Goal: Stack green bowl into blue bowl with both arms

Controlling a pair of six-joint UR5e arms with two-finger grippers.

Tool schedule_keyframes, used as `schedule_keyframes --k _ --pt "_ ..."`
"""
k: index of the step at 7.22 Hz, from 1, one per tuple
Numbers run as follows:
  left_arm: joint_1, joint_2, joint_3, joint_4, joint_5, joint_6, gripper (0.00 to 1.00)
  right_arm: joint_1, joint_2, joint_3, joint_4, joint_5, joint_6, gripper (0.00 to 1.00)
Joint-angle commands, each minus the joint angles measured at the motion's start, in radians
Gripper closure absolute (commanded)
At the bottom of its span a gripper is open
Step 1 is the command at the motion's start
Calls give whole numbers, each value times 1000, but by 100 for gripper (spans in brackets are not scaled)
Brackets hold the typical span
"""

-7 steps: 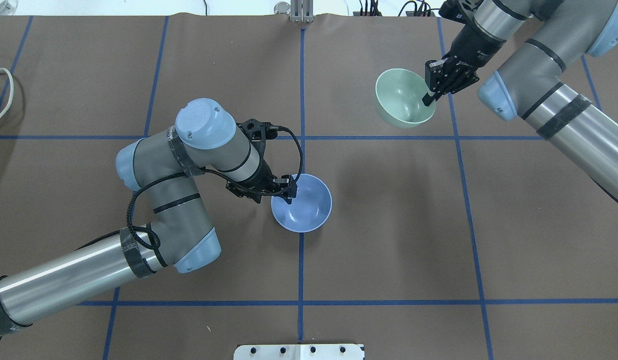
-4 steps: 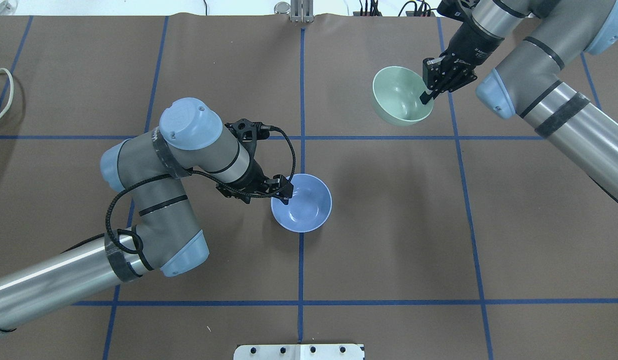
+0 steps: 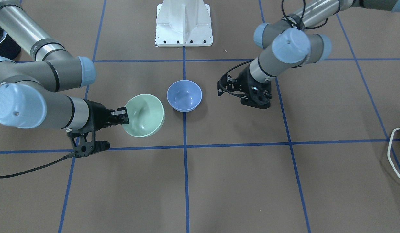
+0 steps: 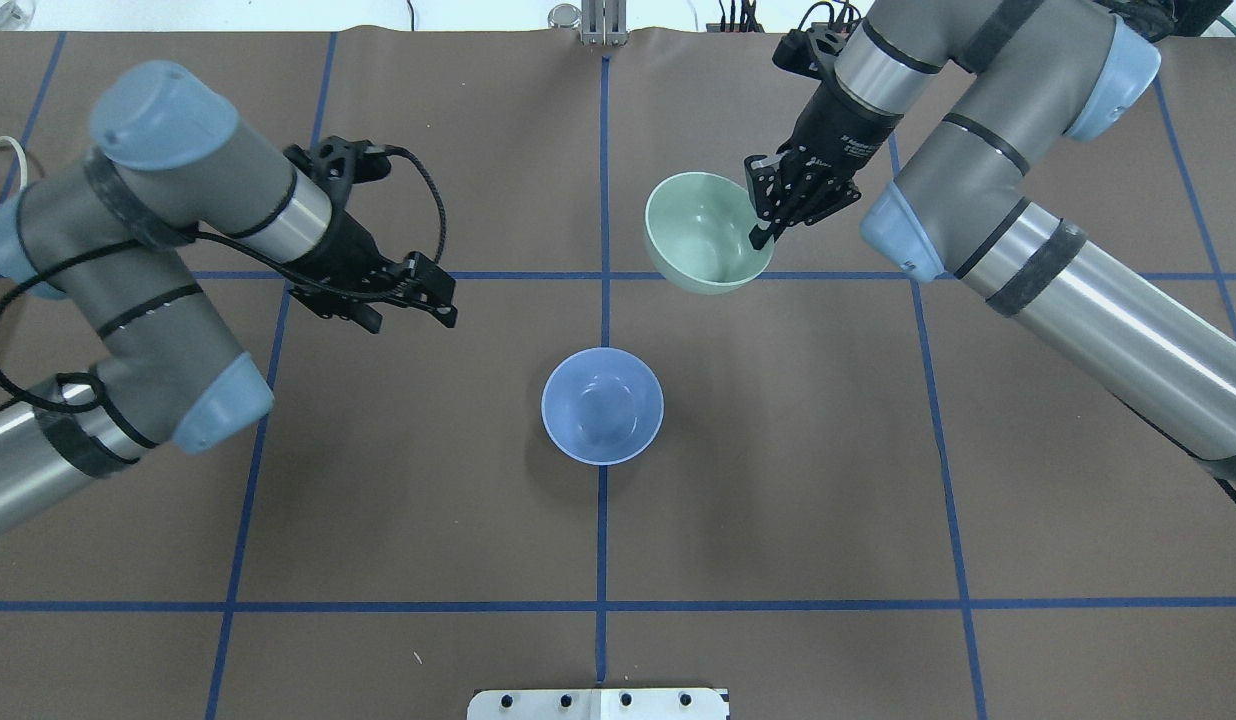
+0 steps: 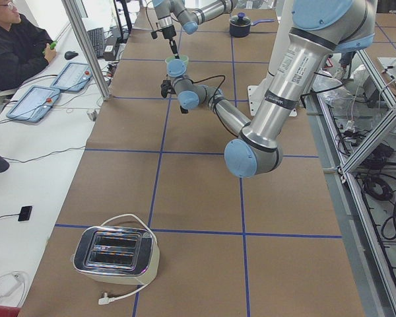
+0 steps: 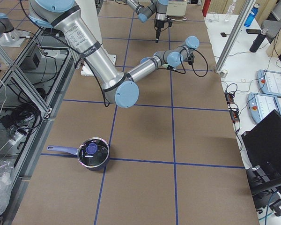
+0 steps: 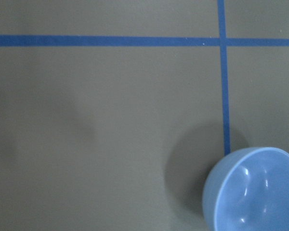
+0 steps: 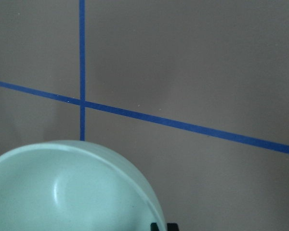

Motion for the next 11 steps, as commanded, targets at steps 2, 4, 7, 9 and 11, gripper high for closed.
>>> schedule_keyframes --k 2,4,7,9,11 --pt "-258 204 -13 1 -96 337 2 -140 67 2 -1 -107 113 100" --pt "-382 270 -2 51 -138 543 2 -196 52 17 0 -199 138 100" --pt "-453 267 -4 181 -139 655 2 -237 7 109 -3 -208 186 100" --pt "-528 270 -2 182 -139 717 2 -285 10 123 -1 -255 207 100" --pt "-648 312 0 271 -139 934 2 -285 -2 117 -3 -259 203 100"
